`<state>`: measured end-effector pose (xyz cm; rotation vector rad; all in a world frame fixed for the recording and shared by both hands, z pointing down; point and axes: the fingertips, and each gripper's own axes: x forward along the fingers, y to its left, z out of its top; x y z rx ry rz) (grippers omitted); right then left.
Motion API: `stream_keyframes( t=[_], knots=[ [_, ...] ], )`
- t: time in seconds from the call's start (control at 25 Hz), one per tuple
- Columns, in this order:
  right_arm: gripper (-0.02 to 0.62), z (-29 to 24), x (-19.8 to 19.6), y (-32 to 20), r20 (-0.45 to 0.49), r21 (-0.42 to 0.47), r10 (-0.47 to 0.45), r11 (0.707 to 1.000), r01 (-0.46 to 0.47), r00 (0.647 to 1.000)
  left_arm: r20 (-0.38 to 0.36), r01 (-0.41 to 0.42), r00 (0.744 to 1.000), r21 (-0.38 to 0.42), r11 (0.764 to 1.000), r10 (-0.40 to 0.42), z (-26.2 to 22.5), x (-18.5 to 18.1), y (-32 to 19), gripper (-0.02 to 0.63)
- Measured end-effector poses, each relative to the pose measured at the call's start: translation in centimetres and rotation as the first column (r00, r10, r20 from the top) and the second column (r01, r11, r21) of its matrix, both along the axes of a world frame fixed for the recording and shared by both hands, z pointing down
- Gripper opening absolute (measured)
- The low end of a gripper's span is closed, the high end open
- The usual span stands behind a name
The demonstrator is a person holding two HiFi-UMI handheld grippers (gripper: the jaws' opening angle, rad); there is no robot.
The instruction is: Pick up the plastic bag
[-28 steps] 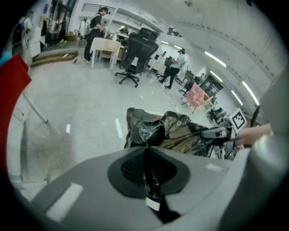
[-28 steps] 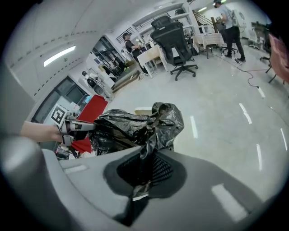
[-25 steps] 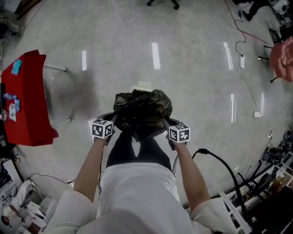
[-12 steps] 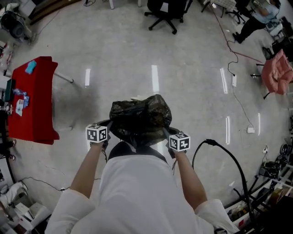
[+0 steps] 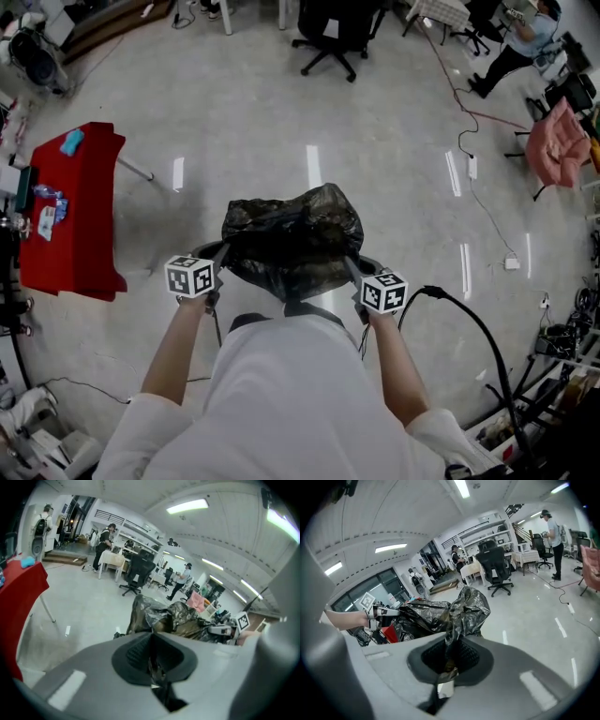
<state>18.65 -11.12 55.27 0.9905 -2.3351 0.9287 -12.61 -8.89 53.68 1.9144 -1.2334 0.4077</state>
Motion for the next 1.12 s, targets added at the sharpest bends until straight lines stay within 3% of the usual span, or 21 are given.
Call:
stream_keyframes(
  t=[0.32, 0.48, 1.12],
  knots=[
    [0.002, -3.5, -2.3, 6.7, -0.003, 0.072, 0.087, 0.994, -0.087, 0.996, 0.000, -0.087, 0.996, 0.090, 0.992, 0.087, -3.4, -1.4, 4.5, 0.008],
    [0.002, -5.4, -3.5, 10.2, 0.007, 0.120, 0.130, 0.984, -0.129, 0.992, 0.049, -0.153, 0.988, 0.130, 0.980, 0.147, -4.9, -2.1, 7.2, 0.008],
    [0.002, -11.5, -5.0, 22.9, -0.049, 0.273, 0.239, 0.937, -0.217, 0.970, 0.114, -0.274, 0.961, 0.241, 0.931, 0.253, -12.2, -5.0, 17.6, 0.008]
  ],
)
